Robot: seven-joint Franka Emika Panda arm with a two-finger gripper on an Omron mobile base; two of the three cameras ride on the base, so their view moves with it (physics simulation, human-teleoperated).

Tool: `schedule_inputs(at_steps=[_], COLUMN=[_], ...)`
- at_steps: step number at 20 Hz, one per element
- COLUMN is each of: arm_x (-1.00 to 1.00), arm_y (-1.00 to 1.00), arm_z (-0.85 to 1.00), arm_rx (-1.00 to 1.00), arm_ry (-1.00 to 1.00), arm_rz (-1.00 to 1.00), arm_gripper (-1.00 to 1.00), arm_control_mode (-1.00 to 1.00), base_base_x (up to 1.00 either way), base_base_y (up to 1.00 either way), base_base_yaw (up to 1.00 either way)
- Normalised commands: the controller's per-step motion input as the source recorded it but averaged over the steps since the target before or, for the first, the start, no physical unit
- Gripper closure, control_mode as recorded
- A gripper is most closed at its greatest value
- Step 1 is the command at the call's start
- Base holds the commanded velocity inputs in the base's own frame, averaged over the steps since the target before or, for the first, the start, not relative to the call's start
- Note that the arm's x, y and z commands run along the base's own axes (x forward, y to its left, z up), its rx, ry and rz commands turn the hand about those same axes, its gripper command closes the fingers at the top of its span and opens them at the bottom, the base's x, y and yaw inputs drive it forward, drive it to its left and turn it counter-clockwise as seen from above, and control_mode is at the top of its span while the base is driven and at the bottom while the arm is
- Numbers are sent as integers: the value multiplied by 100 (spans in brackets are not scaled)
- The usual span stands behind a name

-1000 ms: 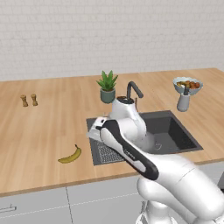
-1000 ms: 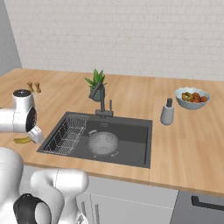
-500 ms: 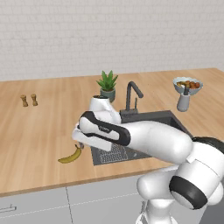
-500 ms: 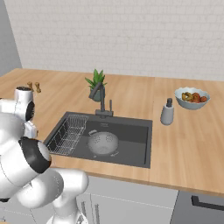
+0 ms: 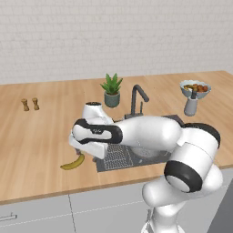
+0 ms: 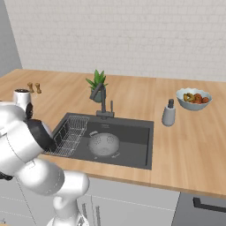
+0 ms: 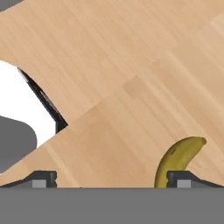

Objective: Put the colander in the sink, put the banana in the colander, and turn on the sink faucet and pour water over the colander.

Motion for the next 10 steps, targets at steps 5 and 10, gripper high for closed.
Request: schedule_inputs(at_steps=[5,10], arm_x=[13,31], arm_y=[0,1], arm_z=[-28,-19], arm_rx=[-8,-1], arm_ry=[0,2], arm_rz=[-16,-6], arm_gripper=[-100,-100], arm_control_mode=[-100,-100], base_base_x=[0,0], base_base_y=[0,0], base_base_yaw=[0,0])
